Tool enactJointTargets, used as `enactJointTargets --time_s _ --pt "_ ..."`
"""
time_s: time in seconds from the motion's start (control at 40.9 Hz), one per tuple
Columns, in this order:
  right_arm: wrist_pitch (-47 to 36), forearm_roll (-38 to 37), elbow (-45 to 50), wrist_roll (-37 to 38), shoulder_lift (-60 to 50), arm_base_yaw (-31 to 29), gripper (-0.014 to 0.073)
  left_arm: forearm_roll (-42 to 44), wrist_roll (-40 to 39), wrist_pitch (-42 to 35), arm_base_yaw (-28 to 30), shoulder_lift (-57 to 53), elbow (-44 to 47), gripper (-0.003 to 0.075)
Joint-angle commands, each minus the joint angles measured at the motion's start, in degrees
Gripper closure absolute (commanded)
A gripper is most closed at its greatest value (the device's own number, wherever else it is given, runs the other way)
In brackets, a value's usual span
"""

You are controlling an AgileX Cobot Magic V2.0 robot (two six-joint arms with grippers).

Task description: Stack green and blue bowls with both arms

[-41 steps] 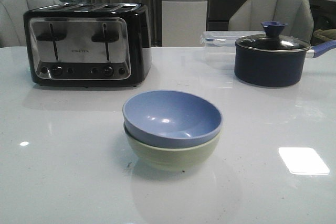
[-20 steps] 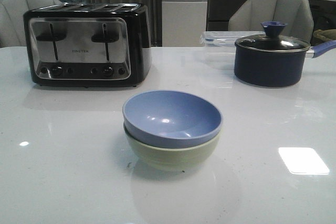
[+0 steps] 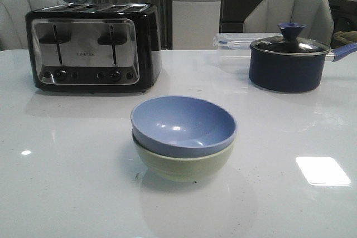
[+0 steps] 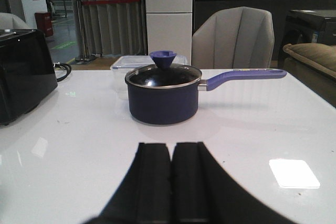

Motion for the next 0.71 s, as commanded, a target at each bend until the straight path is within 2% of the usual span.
enactJointTargets --time_s 0.0,0.684 --pt "-3.3 -0.6 -0.2 -1.9 -1.1 -0.4 0.0538 -0.4 -0.1 -4.9 0.0 -1.2 0.2 0.0627" --pt "-3.4 -0.1 -0.2 -3.0 -1.0 -0.4 0.0538 -0.4 -0.1 -4.9 0.0 -1.2 0.2 0.0627"
